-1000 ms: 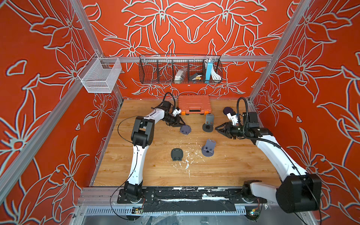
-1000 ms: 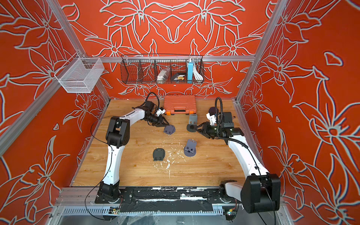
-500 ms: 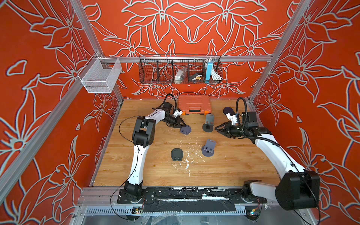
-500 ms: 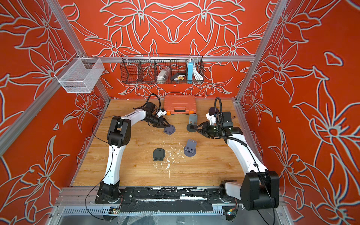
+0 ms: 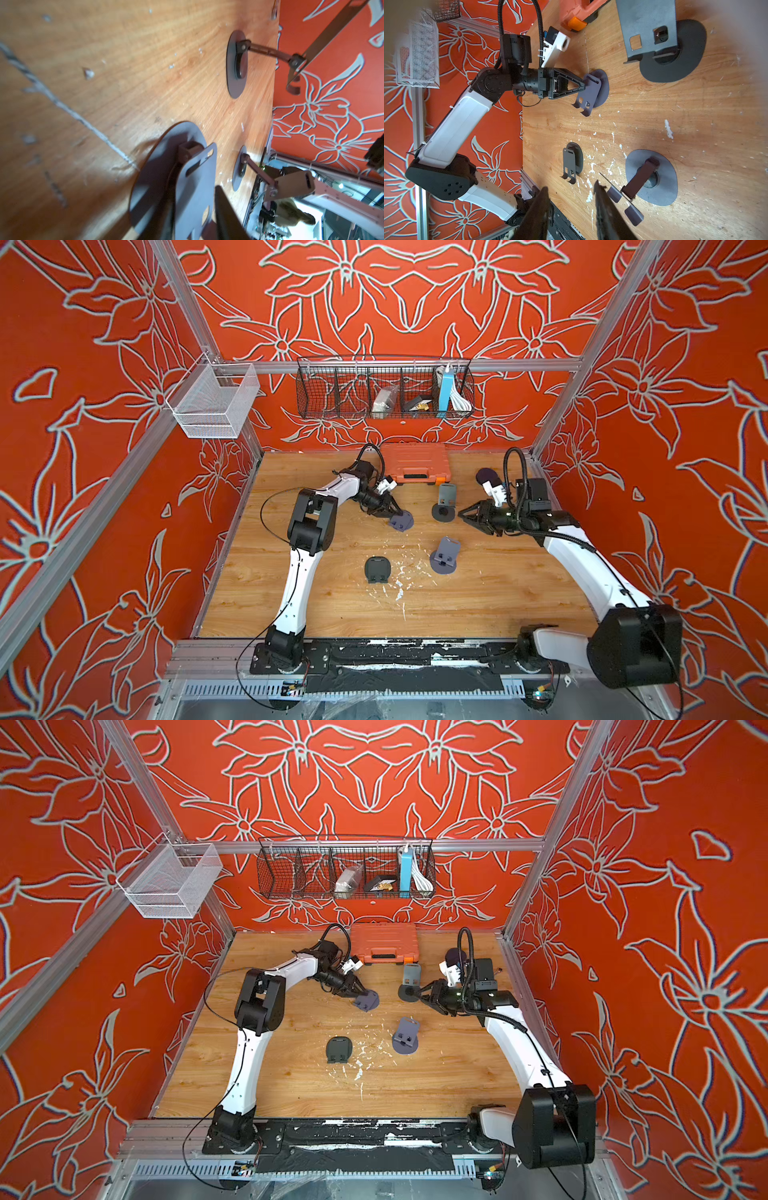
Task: Open the phone stand
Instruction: Pick up the phone stand at the center of the board.
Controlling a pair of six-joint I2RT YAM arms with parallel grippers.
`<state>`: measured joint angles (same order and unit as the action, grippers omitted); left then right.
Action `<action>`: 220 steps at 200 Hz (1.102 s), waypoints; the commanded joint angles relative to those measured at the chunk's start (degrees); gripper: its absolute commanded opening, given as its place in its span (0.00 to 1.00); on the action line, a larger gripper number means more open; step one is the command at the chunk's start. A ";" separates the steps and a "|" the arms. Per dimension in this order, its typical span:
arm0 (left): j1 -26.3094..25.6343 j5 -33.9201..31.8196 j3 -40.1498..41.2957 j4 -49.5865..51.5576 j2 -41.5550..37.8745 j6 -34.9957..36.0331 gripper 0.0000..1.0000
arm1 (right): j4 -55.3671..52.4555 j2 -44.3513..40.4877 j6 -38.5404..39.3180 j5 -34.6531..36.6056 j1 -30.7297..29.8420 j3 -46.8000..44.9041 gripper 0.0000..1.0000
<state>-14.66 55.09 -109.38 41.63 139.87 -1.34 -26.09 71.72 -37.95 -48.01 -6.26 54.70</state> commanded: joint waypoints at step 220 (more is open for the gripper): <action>1.53 5.06 37.73 -40.94 -58.30 -47.72 0.00 | 26.05 -6.77 -16.95 -5.70 -12.61 2.08 0.42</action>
<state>-12.23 61.28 -75.44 7.09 86.39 -41.04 -12.32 66.46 -47.20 -52.75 -16.67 55.57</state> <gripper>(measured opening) 0.047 0.412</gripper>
